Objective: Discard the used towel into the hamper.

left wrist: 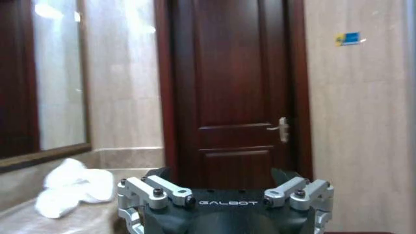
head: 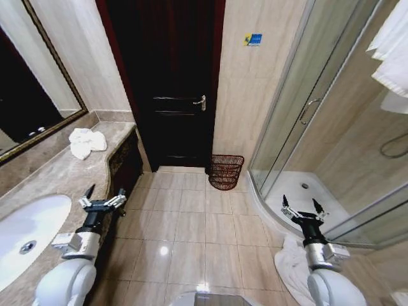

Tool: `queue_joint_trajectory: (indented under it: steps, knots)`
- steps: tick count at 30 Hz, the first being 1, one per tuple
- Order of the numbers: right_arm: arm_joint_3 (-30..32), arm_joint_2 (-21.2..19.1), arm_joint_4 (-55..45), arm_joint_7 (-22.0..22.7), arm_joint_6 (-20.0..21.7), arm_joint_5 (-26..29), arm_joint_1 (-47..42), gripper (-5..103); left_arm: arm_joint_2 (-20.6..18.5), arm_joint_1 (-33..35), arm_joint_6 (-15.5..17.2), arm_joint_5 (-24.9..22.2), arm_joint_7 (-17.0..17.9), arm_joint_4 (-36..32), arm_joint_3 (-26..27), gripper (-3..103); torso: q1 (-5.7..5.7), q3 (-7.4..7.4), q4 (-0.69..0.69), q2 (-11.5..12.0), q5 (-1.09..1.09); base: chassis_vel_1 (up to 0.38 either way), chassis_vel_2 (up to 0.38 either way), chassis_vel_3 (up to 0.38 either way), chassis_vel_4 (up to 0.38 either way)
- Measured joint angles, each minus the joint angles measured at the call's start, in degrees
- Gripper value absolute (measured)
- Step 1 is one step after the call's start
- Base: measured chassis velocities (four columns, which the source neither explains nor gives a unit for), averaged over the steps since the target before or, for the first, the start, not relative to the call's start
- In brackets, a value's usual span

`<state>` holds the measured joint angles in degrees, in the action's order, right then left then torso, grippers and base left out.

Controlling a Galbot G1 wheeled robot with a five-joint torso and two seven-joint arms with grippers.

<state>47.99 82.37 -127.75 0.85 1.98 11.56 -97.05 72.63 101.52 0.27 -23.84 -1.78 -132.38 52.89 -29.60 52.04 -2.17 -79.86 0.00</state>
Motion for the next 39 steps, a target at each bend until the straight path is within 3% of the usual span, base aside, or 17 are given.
queue_joint_trajectory:
  steps: [3,4,5,7,15,20,27,34,39]
  knots:
    - [1.34,1.15,-4.85,-2.5,3.08,2.52,-1.68,100,0.44,-0.82,0.61,0.71,-0.31,0.08,-1.55,100,-0.01,0.01,0.0,0.0,0.02,0.0,0.0,0.0,0.0]
    - [1.82,2.17,-6.85,-4.07,3.94,3.06,-2.32,100,0.75,-1.54,0.8,1.15,-0.37,0.35,-2.36,100,0.0,0.0,0.01,0.0,-0.14,0.0,0.0,0.0,0.0]
    - [1.81,3.21,-7.21,-5.24,3.96,2.87,-2.68,100,0.9,-1.99,1.01,1.3,-0.39,0.42,-2.68,100,0.0,0.0,0.02,0.0,0.01,0.0,0.0,0.0,0.0]
    - [1.81,3.84,-7.5,-5.97,3.95,2.71,-3.03,100,1.0,-2.32,1.3,1.34,-0.39,0.42,-2.85,100,-0.01,0.0,0.01,0.0,0.03,0.0,0.0,0.0,0.0]
    - [0.98,6.2,-7.74,-9.66,2.99,1.17,-5.17,100,1.0,-2.96,1.88,1.42,-0.42,2.08,-2.78,100,0.0,0.0,0.0,0.0,-0.02,0.0,0.0,0.0,0.0]
    - [-0.84,5.12,-5.08,-10.57,-0.75,0.34,-5.62,100,1.28,-3.23,0.73,2.24,-0.38,3.47,-3.03,100,-0.01,0.0,0.0,0.0,0.0,0.0,0.0,0.0,0.0]
    - [-2.69,2.6,-3.26,-10.73,-2.3,0.23,-5.08,100,1.44,-3.48,0.07,2.64,-0.29,4.06,-3.8,100,-0.01,0.0,0.0,0.0,0.0,0.0,0.0,0.0,0.0]
    - [-6.87,2.38,-2.62,-4.07,-0.18,-1.25,1.31,100,0.2,-4.58,0.47,3.92,2.59,3.51,-5.64,100,-0.01,0.0,0.0,0.0,0.0,0.0,0.0,0.0,0.0]
    - [-8.73,3.08,-2.07,-3.32,0.03,-2.49,2.66,100,0.19,-4.64,0.12,4.1,3.15,3.16,-5.83,100,-0.02,0.01,-0.01,0.0,0.0,0.0,0.0,0.0,0.0]
